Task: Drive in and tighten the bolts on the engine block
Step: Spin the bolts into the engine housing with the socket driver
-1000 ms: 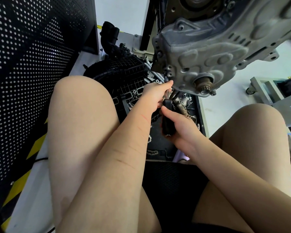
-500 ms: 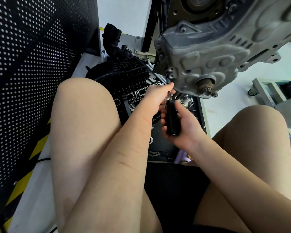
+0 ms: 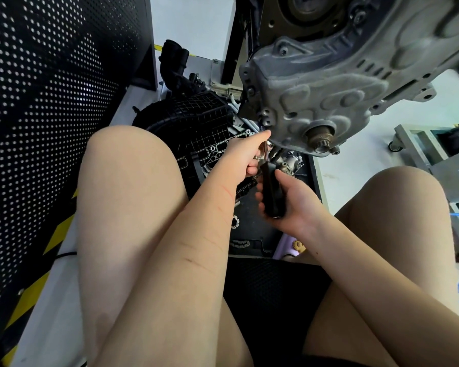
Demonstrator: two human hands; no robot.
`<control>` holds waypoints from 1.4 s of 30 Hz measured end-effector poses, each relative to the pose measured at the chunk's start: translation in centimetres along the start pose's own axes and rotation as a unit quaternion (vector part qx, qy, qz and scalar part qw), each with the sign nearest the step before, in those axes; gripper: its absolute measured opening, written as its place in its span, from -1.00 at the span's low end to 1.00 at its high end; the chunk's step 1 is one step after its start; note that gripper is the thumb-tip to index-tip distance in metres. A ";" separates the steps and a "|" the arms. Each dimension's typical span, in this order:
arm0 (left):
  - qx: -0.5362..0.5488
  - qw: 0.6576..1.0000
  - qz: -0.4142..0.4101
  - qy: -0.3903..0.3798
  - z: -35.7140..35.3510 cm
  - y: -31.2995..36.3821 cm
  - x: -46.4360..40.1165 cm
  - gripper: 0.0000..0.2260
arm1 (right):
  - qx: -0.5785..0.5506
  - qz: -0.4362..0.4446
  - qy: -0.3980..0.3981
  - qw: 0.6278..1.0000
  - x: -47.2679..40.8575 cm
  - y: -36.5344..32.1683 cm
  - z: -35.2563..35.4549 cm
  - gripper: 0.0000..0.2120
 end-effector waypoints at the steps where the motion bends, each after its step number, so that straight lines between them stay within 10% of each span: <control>1: 0.012 1.000 0.013 -0.007 0.1 0.0 0.0 -0.77 | 0.002 0.006 0.007 1.000 0.0 -0.1 0.2 -0.73; 15: 0.294 0.948 0.112 0.042 1.2 0.0 -0.2 -0.71 | 0.018 0.030 0.003 0.999 -0.1 0.9 1.7 -0.76; 42: 0.228 0.973 0.024 0.008 2.2 -0.3 0.7 -0.75 | 0.081 0.062 -0.077 0.992 1.9 1.7 3.6 -0.62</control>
Point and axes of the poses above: each hand's wrist, its own x-axis away from the middle knuckle, its own z-axis out of the back of the hand, y = z × x, the point moved 1 cm from there along -x, towards the middle knuckle, and after that the axes turned 8 degrees about -x, right-handed, at the moved point
